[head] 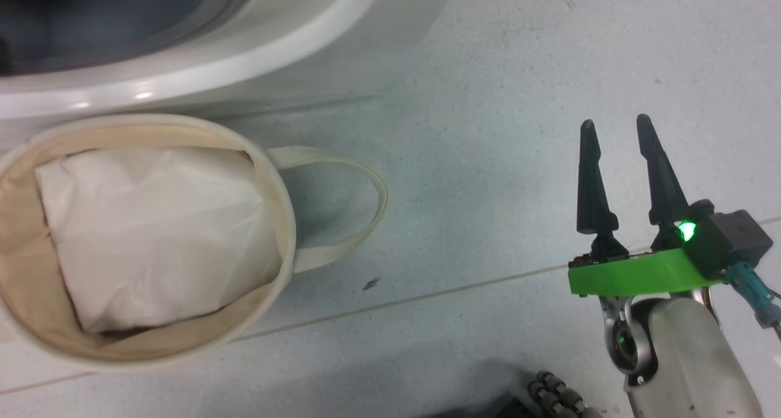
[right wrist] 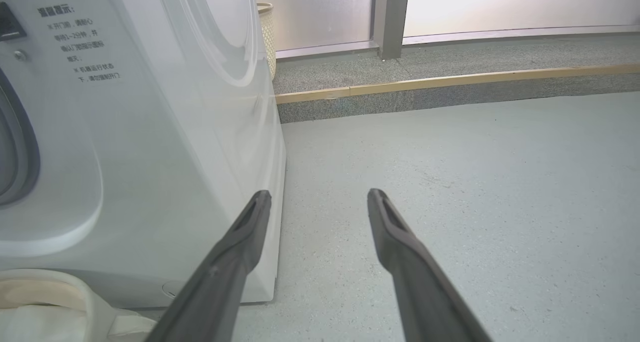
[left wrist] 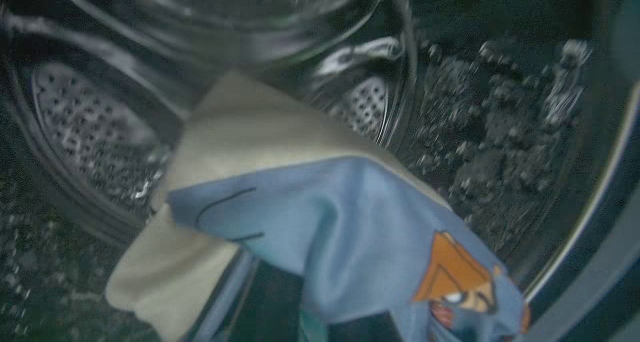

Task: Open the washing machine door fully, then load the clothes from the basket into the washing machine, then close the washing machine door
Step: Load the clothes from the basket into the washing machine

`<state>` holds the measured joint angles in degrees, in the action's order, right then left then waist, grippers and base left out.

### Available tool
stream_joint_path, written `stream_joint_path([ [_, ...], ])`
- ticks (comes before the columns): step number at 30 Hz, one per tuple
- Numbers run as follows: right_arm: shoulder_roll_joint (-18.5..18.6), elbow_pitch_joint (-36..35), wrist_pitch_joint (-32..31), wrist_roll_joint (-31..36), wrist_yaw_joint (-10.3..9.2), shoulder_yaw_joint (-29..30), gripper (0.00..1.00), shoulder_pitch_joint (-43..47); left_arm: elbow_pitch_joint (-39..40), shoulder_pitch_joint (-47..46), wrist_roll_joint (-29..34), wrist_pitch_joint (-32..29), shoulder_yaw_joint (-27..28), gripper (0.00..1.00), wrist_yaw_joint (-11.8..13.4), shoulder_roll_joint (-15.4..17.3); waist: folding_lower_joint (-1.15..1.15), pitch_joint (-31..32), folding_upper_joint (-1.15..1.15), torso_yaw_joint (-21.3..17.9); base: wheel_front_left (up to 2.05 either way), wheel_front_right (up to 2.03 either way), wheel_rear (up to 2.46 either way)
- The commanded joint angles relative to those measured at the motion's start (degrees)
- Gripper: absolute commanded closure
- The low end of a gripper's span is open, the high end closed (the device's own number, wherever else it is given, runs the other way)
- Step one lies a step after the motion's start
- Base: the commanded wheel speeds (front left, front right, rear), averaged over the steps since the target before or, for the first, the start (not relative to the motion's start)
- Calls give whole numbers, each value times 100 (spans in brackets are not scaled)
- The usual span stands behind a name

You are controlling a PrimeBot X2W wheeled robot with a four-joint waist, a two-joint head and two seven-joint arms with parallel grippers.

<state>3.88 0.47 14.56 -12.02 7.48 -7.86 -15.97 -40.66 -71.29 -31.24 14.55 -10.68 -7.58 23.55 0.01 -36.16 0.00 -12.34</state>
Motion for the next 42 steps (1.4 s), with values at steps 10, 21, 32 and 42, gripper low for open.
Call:
stream_joint_path([
  [10,-80,-133,44,96,1,-176,0,103,-587,323,322,45,197,100,9,18,-1,-93,0,25,0,0,0],
  [21,-85,-104,44,82,1,-209,0,157,-2095,-281,111,-17,-565,100,9,25,-1,17,0,-86,0,0,0],
  [32,-95,-236,44,39,1,-182,0,222,-2668,-1065,-105,-94,-1079,100,9,262,-1,-260,0,-372,0,0,0],
  [42,-99,-376,44,-2,1,-193,0,240,-3212,-1475,-298,-303,-963,100,363,466,-1,-454,0,-375,5,5,5],
])
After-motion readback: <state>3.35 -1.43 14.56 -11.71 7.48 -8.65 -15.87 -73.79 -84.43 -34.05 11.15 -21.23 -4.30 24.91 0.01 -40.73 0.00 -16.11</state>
